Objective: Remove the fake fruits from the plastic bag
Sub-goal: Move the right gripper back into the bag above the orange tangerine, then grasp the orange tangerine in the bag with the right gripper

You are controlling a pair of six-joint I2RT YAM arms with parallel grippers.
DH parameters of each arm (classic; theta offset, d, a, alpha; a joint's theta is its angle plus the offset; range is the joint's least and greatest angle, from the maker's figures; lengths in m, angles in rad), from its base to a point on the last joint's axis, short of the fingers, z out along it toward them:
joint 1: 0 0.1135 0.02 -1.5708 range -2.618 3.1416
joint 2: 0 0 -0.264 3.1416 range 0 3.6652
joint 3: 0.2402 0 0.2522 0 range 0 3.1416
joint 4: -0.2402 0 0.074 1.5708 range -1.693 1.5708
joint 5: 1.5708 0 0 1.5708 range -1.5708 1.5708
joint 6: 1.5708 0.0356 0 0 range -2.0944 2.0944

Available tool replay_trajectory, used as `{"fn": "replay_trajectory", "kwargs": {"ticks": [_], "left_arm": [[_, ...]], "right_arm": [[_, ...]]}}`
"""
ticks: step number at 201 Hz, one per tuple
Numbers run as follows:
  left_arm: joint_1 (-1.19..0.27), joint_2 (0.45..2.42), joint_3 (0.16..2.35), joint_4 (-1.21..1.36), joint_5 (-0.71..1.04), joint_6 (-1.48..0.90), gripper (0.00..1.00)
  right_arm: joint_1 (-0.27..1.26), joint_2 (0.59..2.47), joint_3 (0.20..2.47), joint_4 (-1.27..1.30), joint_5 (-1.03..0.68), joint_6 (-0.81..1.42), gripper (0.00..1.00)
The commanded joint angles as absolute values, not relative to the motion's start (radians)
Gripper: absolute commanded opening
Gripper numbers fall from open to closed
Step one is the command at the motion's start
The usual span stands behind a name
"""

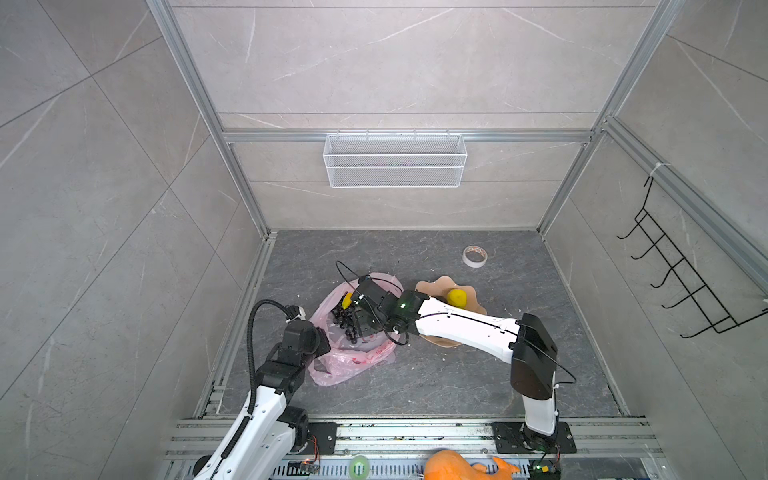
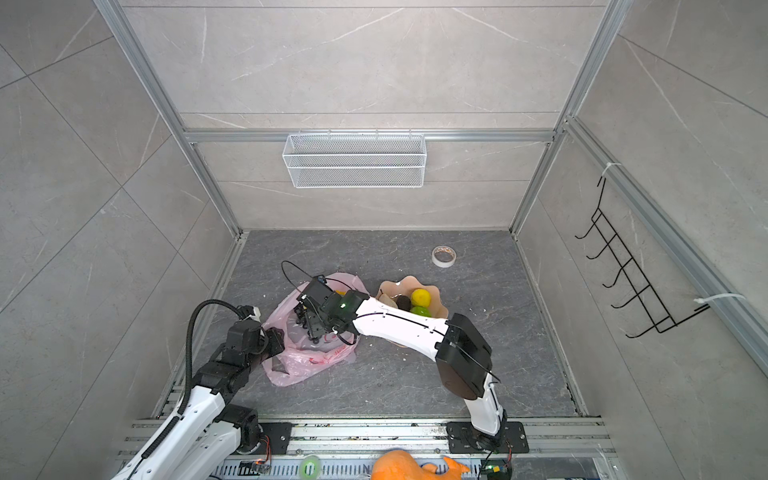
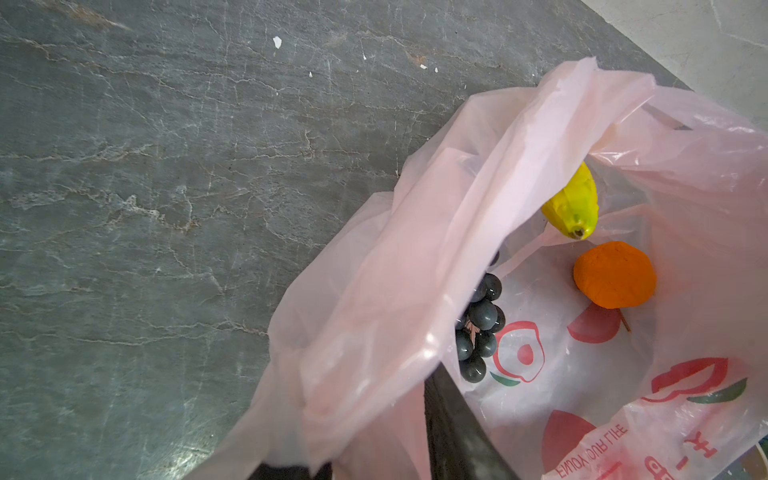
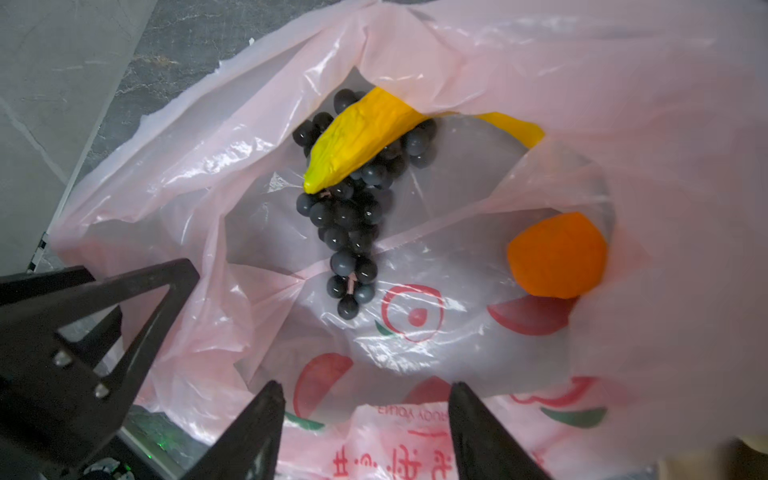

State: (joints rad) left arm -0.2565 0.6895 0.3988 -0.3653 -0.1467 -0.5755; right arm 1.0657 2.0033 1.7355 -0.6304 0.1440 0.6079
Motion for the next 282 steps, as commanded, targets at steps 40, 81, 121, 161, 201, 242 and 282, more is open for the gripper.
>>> {"fn": "replay_trajectory", "kwargs": {"ticks": [40,81,121,161,201,242,282], "left_arm": [[-0.257,0.673,0.394,-0.339,-0.133,-0.554,0.37],[-0.257,0.675,0.396,-0.339,-0.131,-0.554,0.38],[-0.258,0.674,0.396,-0.341,-0.132,-0.553,0.38],[-0.258,0.677,0.396,-0.339,-0.133,-0.554,0.38],[-0.258,0.678,0.396,-0.339,-0.132,-0.554,0.38],[-0.257,0.678,0.396,-0.34,-0.133,-0.554,0.38],[-0.257,0.678,0.396,-0.339,-0.132,-0.554,0.38]], "right_arm": [[1.04,2.136,1.876,-0.722,0.259,0.707,0.65],[0.993,2.23,1.943,-0.798,0.298,0.715,0.62],[0.981,2.301,2.03,-0.895,0.384,0.707,0.63],[0.966,2.324,2.038,-0.931,0.427,0.689,0.63],[0.961,2.336,2.042,-0.935,0.448,0.672,0.65],[0.958,2.394,2.114,-0.999,0.495,0.669,0.67],[0.954,2.453,2.193,-1.061,0.535,0.663,0.7]]}}
